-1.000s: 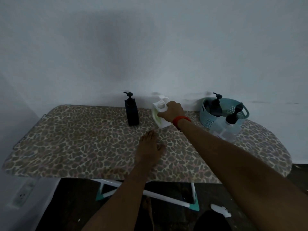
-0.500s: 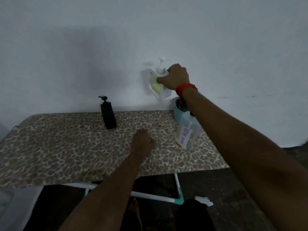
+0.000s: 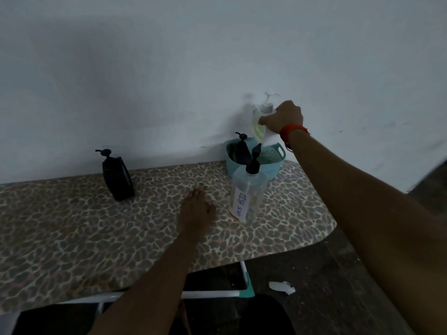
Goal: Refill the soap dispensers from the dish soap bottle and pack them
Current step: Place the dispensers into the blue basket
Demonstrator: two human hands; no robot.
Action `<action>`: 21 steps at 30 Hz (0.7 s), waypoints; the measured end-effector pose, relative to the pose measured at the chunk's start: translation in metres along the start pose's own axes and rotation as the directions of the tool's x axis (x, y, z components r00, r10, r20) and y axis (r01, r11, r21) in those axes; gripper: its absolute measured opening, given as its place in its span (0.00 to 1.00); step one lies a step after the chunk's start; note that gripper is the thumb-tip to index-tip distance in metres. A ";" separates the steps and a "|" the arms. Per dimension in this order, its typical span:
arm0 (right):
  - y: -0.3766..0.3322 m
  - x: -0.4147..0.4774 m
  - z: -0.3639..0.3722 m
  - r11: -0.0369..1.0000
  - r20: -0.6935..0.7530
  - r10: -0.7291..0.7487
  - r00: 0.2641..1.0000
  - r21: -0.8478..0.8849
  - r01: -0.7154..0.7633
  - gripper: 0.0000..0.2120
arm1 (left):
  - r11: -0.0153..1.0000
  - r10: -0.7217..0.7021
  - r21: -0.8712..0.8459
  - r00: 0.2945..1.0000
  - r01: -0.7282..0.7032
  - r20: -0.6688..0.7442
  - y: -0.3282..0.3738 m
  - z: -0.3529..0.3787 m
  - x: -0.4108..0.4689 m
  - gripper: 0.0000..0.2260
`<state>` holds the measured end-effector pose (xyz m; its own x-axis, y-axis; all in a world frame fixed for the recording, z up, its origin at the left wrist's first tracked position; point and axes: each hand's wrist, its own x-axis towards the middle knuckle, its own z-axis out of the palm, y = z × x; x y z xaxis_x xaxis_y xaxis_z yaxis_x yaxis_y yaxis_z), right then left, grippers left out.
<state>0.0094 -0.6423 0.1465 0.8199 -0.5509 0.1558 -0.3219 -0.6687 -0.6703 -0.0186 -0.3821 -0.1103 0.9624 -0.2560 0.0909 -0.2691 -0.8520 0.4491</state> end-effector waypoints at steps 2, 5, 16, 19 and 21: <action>0.018 0.001 0.014 1.000 0.010 0.029 1.000 -0.001 -0.029 0.22 | 1.000 0.004 -0.003 1.000 -0.004 0.005 -0.001 0.002 0.002 0.31; 0.038 0.000 0.035 0.998 0.044 0.067 0.997 0.002 -0.067 0.22 | 1.000 -0.004 0.001 1.000 0.004 -0.004 -0.001 0.001 0.000 0.31; 0.070 -0.012 0.084 0.998 0.137 0.052 0.989 -0.037 -0.048 0.10 | 1.000 0.021 -0.007 0.997 -0.022 -0.069 0.000 0.002 -0.004 0.29; 0.074 -0.009 0.087 0.996 0.147 0.029 0.989 -0.086 -0.017 0.15 | 1.000 0.024 0.001 0.996 -0.024 -0.083 -0.001 0.002 -0.004 0.29; 0.075 -0.006 0.086 0.992 0.175 0.010 0.985 -0.127 0.012 0.15 | 1.000 0.028 0.009 0.996 -0.027 -0.089 0.000 0.002 -0.005 0.30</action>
<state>0.0213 -0.6460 0.0330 0.8867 -0.4619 0.0194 -0.3696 -0.7335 -0.5705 -0.0231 -0.3815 -0.1128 0.9540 -0.2383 0.1820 -0.2956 -0.8487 0.4385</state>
